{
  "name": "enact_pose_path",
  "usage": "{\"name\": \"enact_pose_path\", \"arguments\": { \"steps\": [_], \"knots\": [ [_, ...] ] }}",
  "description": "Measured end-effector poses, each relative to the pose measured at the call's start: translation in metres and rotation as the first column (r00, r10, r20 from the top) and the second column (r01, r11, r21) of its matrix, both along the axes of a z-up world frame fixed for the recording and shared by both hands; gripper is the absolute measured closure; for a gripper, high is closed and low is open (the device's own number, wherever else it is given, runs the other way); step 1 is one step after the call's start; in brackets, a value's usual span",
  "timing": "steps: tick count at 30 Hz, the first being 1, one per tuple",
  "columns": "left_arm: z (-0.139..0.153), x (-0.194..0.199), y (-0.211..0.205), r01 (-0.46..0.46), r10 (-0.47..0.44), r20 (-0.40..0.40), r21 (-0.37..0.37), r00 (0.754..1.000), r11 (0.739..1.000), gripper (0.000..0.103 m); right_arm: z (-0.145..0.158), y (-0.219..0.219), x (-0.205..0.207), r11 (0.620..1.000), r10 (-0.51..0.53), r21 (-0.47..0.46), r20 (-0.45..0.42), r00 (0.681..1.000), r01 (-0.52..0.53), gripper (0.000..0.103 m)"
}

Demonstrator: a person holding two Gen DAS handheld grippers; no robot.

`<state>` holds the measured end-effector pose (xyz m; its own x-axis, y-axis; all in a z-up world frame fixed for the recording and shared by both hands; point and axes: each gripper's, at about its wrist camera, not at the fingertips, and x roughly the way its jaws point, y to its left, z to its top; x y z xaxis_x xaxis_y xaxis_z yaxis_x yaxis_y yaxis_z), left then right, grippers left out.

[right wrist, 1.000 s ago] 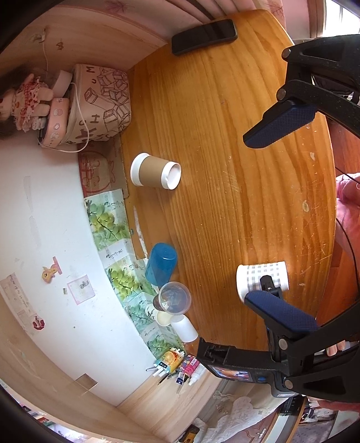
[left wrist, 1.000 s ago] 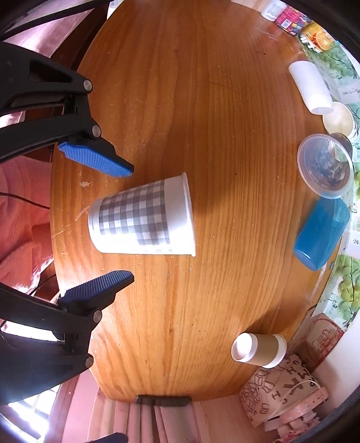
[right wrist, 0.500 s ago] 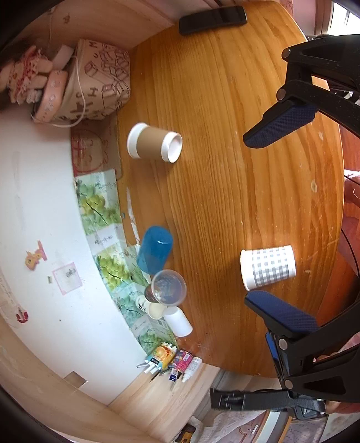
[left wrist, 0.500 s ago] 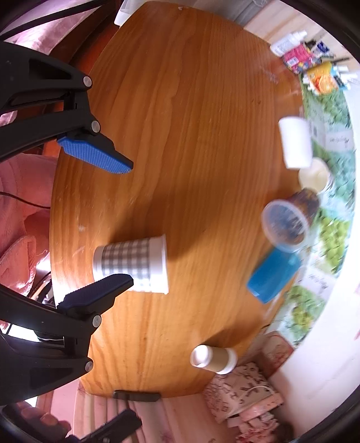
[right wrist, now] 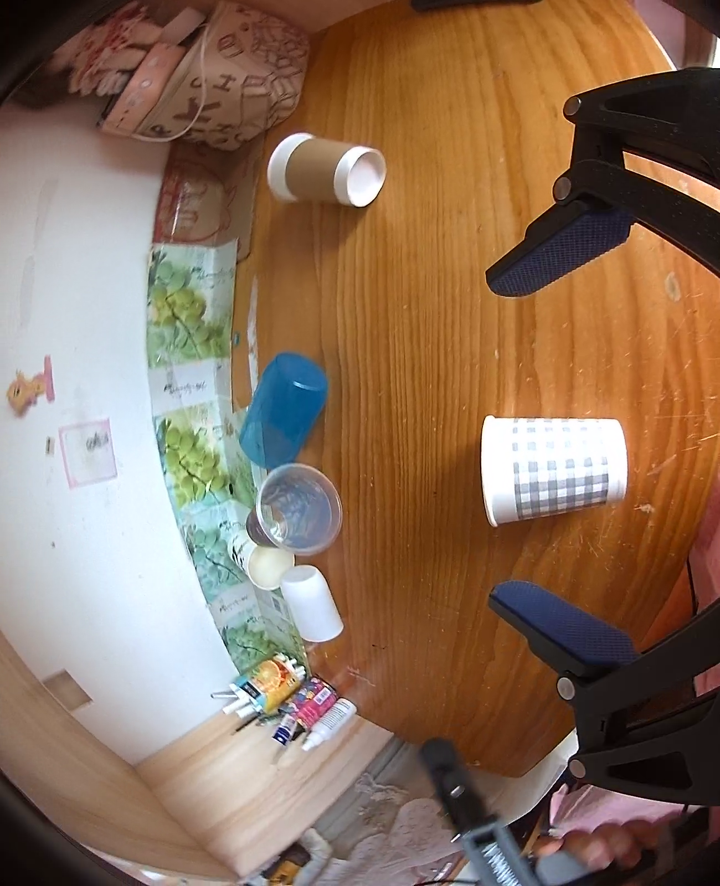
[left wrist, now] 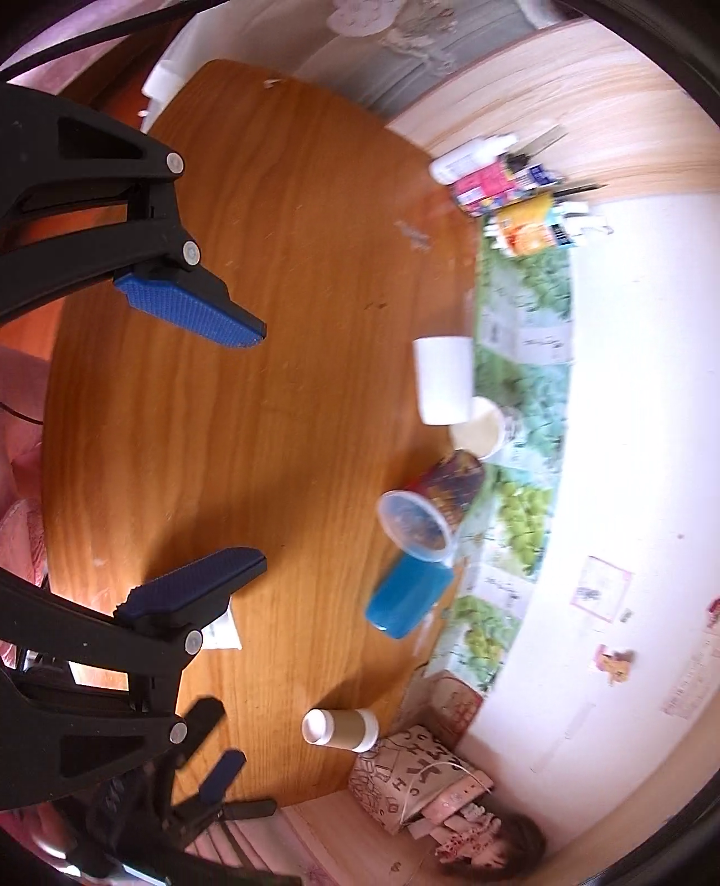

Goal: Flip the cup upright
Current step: 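Lower the upright checkered cup onto the desk and open the left gripper, then grasp the upright checkered cup with the right gripper and lift it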

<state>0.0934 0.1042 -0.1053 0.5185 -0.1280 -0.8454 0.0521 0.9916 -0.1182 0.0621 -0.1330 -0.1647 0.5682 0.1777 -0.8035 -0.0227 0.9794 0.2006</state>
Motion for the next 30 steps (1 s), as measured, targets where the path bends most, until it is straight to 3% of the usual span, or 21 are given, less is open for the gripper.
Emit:
{"name": "enact_pose_path", "arguments": {
  "steps": [10, 15, 30],
  "knots": [
    [0.012, -0.007, 0.027, 0.087, -0.079, 0.103, -0.07, 0.991, 0.994, 0.025, -0.032, 0.019, -0.014, 1.0, -0.002, 0.021, 0.144, 0.99, -0.001, 0.0],
    [0.017, -0.006, 0.034, 0.124, -0.115, 0.141, -0.062, 0.983, 0.99, 0.025, -0.042, 0.031, -0.017, 1.0, 0.009, 0.019, 0.21, 0.978, -0.014, 0.0],
    [0.019, 0.012, 0.051, 0.18, -0.171, 0.173, -0.036, 0.97, 0.983, 0.025, -0.081, 0.06, 0.002, 0.994, 0.0, -0.11, 0.191, 0.982, 0.022, 0.007]
  ]
}}
